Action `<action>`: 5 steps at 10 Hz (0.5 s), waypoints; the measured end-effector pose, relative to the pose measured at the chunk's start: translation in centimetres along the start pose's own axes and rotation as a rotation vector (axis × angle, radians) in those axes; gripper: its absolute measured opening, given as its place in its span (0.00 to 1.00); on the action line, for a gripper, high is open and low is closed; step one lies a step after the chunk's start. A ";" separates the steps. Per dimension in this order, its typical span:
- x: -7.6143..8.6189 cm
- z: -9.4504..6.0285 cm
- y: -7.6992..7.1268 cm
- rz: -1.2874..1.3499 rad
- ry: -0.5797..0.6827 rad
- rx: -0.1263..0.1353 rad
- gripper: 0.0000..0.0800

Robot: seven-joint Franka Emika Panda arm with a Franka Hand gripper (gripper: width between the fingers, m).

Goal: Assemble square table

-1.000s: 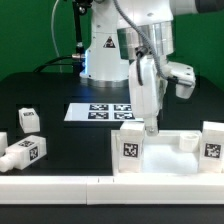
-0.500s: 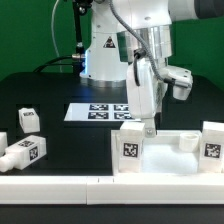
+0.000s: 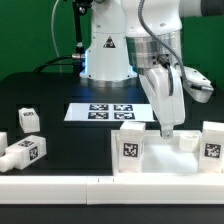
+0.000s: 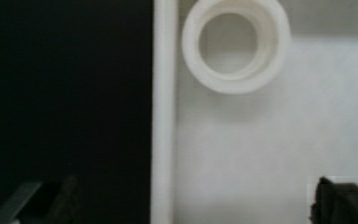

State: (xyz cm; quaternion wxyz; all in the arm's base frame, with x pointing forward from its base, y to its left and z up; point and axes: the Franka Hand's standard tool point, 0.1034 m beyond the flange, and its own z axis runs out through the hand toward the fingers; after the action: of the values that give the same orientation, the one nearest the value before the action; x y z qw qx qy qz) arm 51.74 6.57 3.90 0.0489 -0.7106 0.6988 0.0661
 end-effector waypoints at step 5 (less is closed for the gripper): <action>0.5 2.5 1.1 -0.042 0.043 -0.039 0.81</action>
Offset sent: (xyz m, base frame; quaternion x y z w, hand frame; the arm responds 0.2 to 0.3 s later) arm -0.0134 -0.0058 -0.0217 -0.0388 0.0388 -0.0356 0.9979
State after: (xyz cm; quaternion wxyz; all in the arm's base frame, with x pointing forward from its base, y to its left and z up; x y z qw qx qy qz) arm 50.56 6.50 1.44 0.0213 -0.7271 0.6832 0.0636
